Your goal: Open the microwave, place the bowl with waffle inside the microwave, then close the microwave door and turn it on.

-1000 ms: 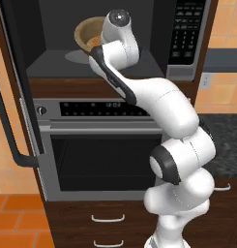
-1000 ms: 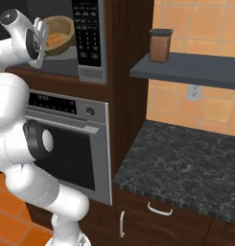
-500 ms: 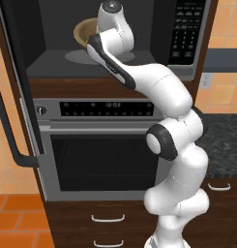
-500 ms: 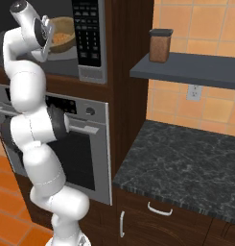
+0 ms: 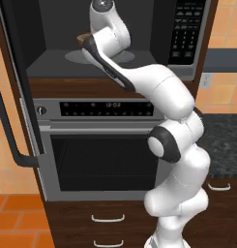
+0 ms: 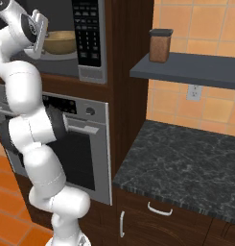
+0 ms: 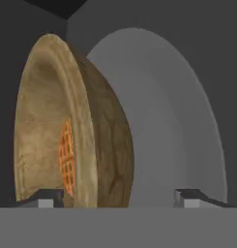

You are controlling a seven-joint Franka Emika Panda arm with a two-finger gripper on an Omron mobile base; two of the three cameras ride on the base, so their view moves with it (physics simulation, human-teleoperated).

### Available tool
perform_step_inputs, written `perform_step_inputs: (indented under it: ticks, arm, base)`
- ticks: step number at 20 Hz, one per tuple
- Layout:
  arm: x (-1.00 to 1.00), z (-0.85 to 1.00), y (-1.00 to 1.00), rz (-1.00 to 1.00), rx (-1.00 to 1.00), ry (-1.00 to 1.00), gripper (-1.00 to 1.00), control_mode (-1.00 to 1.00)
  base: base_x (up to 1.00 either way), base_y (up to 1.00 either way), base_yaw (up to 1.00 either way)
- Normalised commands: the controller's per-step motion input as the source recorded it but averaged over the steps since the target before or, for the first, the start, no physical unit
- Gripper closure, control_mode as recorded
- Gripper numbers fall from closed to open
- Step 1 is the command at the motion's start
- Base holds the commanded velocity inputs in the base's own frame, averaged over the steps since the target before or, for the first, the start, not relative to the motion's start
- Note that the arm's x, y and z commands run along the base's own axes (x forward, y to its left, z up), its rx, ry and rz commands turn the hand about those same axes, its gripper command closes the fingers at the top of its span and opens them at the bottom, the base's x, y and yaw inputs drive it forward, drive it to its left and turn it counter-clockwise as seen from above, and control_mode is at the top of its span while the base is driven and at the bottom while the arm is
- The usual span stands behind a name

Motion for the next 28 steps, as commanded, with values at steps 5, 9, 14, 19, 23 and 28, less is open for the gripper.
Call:
perform_step_inputs:
  ticks: [5,9,14,19,23,28]
  arm:
    - [-0.97,-0.96,0.00,0.00,0.04,-0.87,-1.00,-1.00]
    - [-1.00,-0.91,-0.13,0.00,0.10,-0.89,-1.00,-1.00]
    - [-1.00,0.20,0.11,0.00,0.10,-0.38,-1.00,-1.00]
    - [-1.00,0.48,0.40,0.00,0.00,0.02,-1.00,-1.00]
    - [-1.00,0.13,0.28,-0.04,-0.02,0.13,-1.00,-1.00]
    - [-1.00,-0.18,0.00,-0.27,0.00,0.12,-1.00,-1.00]
  base:
    - [0.00,0.00,0.00]
    - [0.00,0.00,0.00]
    - [0.00,0.00,0.00]
    - [0.00,0.00,0.00]
    - [0.00,0.00,0.00]
    - [0.00,0.00,0.00]
